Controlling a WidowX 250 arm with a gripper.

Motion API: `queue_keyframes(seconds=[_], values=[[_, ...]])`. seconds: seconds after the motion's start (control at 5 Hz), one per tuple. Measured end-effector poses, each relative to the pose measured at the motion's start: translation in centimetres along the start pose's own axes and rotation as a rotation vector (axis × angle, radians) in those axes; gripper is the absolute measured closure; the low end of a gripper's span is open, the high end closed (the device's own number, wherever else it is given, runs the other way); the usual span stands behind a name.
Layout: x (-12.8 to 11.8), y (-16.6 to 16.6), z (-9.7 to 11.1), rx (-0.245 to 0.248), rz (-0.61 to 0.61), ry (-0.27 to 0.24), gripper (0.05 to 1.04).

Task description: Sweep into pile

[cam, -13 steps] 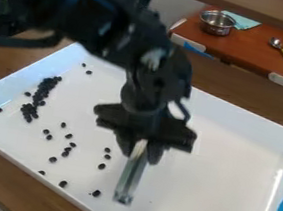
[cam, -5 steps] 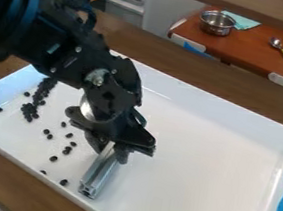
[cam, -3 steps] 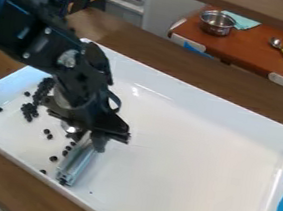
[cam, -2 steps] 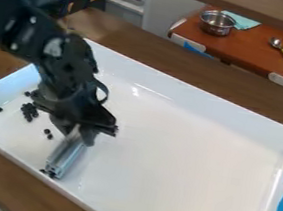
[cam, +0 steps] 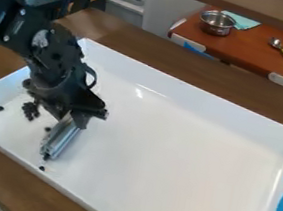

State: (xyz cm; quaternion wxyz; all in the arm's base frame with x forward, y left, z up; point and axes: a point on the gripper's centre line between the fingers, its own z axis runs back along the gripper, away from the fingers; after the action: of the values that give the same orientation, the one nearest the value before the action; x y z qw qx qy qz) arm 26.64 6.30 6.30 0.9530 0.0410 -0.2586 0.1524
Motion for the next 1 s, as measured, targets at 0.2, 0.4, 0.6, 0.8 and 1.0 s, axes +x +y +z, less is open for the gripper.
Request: queue_keyframes(seconds=[0.2, 0.4, 0.6, 0.8, 1.0], values=[[0.5, 1.2, -0.4, 0.011, 0.0, -0.023, 0.713], [0.8, 3.6, -0.5, 0.025, -0.019, 0.003, 0.713], [0.2, 5.6, 0.0, 0.004, -0.025, 0.04, 0.713], [0.2, 5.9, 0.3, -0.014, -0.018, 0.058, 0.713], [0.4, 5.3, 1.1, -0.034, 0.08, 0.082, 0.713]])
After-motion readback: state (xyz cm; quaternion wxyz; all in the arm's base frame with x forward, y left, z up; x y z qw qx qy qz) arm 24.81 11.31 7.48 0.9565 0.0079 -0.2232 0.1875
